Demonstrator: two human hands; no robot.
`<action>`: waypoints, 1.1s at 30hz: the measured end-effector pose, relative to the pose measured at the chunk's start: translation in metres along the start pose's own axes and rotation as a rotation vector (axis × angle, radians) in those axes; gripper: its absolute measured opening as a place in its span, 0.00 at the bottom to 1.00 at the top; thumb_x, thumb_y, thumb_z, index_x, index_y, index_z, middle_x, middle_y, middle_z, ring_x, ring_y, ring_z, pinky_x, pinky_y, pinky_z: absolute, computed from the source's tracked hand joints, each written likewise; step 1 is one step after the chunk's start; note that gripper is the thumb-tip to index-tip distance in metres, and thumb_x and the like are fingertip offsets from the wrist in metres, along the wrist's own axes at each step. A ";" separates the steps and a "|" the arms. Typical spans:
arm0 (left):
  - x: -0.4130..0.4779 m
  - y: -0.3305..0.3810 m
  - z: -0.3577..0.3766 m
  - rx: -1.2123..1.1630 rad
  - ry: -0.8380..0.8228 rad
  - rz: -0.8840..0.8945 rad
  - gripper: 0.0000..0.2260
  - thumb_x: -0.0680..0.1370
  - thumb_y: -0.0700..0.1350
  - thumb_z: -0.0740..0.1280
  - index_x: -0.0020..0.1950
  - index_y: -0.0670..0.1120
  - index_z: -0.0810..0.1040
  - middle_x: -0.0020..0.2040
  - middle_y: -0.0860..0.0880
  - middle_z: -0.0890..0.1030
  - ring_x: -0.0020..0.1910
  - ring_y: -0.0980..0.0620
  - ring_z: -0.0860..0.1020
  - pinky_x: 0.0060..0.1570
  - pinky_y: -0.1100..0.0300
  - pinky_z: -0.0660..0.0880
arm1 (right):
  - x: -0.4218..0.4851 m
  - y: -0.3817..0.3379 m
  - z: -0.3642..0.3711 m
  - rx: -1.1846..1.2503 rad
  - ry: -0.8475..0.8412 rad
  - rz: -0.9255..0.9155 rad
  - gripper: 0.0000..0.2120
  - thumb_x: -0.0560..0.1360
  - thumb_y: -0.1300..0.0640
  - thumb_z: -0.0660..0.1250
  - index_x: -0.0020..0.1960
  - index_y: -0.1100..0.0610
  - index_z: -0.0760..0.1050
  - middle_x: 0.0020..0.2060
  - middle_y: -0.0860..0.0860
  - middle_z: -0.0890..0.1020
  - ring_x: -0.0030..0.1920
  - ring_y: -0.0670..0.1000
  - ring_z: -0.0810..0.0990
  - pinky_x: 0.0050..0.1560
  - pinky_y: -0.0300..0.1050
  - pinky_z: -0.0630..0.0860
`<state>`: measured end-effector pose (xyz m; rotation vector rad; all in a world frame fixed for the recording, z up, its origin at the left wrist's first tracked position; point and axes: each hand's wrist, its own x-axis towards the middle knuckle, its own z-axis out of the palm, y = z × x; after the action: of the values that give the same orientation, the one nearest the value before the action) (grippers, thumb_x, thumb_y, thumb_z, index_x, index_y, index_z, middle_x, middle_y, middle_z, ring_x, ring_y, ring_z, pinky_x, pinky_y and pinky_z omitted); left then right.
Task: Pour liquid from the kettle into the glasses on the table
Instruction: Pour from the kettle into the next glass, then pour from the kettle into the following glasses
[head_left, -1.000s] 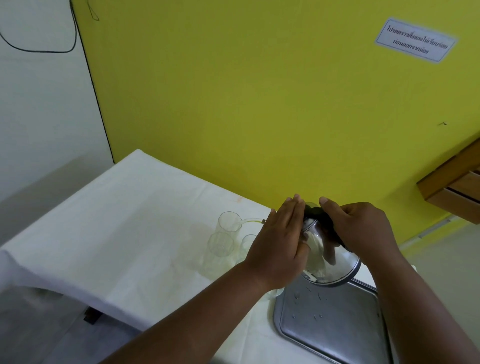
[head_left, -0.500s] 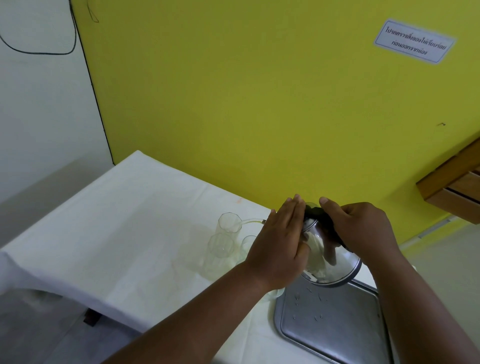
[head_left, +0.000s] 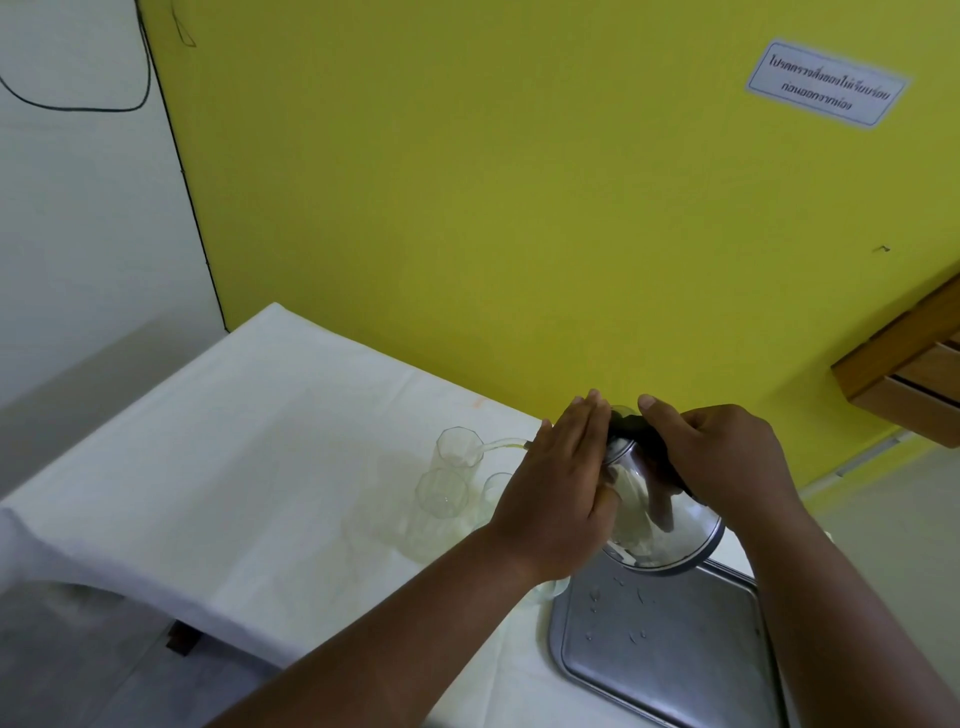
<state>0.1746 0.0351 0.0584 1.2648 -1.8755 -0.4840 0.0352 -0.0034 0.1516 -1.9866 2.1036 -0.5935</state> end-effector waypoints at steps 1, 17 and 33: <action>0.000 0.000 0.000 0.001 -0.001 0.001 0.30 0.77 0.46 0.51 0.79 0.38 0.53 0.80 0.42 0.55 0.79 0.46 0.52 0.76 0.49 0.51 | 0.000 0.000 0.000 0.004 0.001 -0.004 0.33 0.75 0.37 0.62 0.29 0.66 0.76 0.24 0.62 0.79 0.27 0.58 0.74 0.31 0.45 0.68; -0.001 0.002 0.006 0.109 -0.043 0.075 0.31 0.74 0.47 0.48 0.76 0.39 0.61 0.78 0.42 0.60 0.79 0.45 0.52 0.75 0.42 0.53 | -0.030 0.038 0.048 0.638 0.066 0.282 0.28 0.76 0.44 0.67 0.22 0.56 0.66 0.15 0.47 0.67 0.26 0.53 0.66 0.35 0.46 0.64; -0.023 0.043 0.008 0.160 0.009 0.226 0.30 0.73 0.44 0.52 0.74 0.38 0.64 0.77 0.42 0.62 0.78 0.45 0.54 0.74 0.42 0.53 | -0.065 0.069 0.034 0.989 0.089 0.256 0.26 0.79 0.50 0.64 0.31 0.69 0.70 0.18 0.49 0.65 0.22 0.48 0.60 0.33 0.42 0.58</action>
<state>0.1468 0.0728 0.0742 1.1346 -2.0518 -0.2113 -0.0089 0.0568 0.0840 -1.1270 1.5464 -1.3372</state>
